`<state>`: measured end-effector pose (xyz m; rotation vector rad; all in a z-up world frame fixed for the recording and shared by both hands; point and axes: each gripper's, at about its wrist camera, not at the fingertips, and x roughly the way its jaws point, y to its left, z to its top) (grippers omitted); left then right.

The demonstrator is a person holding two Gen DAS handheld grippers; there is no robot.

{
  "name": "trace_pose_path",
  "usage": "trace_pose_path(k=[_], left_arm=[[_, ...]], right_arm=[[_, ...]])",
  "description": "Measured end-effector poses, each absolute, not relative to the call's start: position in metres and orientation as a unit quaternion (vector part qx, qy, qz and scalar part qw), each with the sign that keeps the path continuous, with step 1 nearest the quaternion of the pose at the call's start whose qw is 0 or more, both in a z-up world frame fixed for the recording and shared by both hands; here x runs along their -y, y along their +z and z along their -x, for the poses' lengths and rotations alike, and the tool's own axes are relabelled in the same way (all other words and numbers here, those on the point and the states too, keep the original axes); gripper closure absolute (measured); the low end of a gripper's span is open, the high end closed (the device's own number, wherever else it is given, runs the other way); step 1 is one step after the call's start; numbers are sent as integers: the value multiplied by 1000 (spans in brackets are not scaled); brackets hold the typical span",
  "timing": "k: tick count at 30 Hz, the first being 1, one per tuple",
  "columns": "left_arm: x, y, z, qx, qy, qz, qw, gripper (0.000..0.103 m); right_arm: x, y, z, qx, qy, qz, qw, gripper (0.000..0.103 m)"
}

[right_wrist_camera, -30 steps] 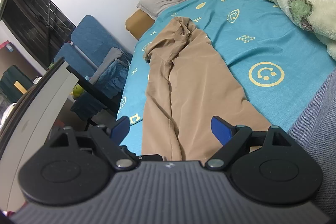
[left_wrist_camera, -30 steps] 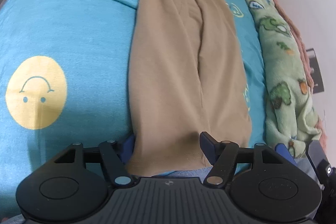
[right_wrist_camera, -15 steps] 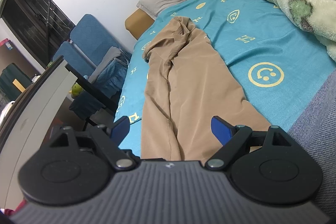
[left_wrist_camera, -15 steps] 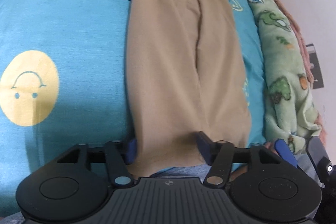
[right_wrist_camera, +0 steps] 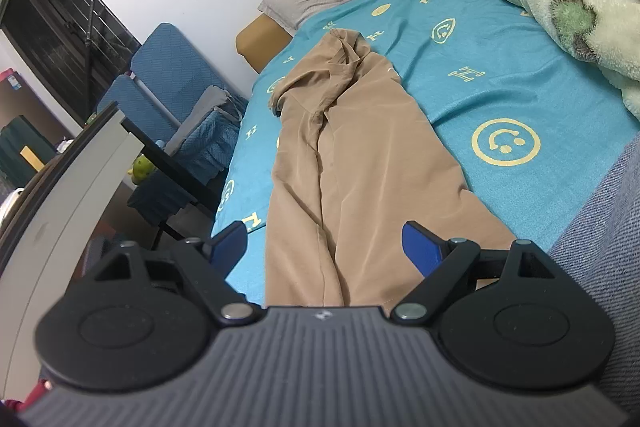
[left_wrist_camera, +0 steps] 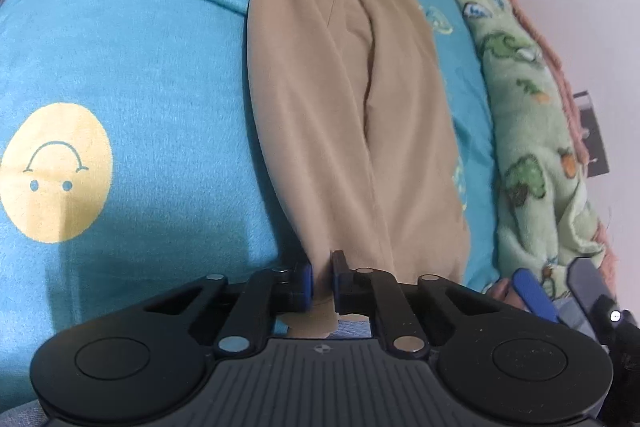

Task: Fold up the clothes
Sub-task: 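Grasp the hem with the left gripper while the right gripper grasps the hem beside it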

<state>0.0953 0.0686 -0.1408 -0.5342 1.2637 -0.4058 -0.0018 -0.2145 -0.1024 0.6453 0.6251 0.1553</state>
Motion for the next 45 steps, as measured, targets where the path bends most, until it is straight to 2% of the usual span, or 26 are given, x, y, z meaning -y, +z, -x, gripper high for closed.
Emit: trace_pose_path(k=[7, 11, 13, 17, 20, 25, 31, 36, 40, 41, 42, 43, 44, 45], left_arm=[[-87, -118, -80, -525, -186, 282, 781, 97], [-90, -115, -77, -518, -180, 287, 785, 98], [-91, -113, -75, -514, -177, 290, 787, 98], [-94, -110, -71, -507, -171, 296, 791, 98], [-97, -112, -70, -506, -168, 303, 790, 98], [-106, -115, -72, -506, -167, 321, 783, 98], [-120, -118, -70, -496, -167, 354, 775, 98], [-126, -117, -69, -485, -168, 373, 773, 98], [-127, -116, -69, -478, -168, 379, 774, 98], [-127, -116, -69, -477, -167, 378, 775, 98], [-128, -116, -70, -477, -165, 378, 776, 98], [-126, -116, -70, -477, -165, 375, 778, 98], [-127, -115, -69, -475, -164, 372, 780, 98], [-128, -114, -69, -473, -163, 370, 783, 98]], right_arm=[[218, -104, -9, -331, 74, -318, 885, 17], [225, -100, -30, -386, 94, -318, 861, 17], [229, -90, -50, -419, 118, -278, 856, 17], [246, -87, -97, -517, 121, -259, 807, 17], [259, -86, -120, -540, 121, -250, 795, 18], [269, -142, -135, -610, 56, -244, 752, 18], [282, -168, -129, -611, -3, -324, 723, 15], [272, -174, -122, -625, 38, -341, 702, 15], [250, -171, -116, -647, 92, -308, 692, 16], [245, -170, -114, -650, 103, -298, 692, 18], [236, -167, -110, -649, 105, -266, 705, 35], [226, -163, -105, -646, 106, -228, 721, 42], [215, -160, -101, -642, 107, -190, 735, 43], [205, -156, -97, -637, 108, -152, 748, 56]])
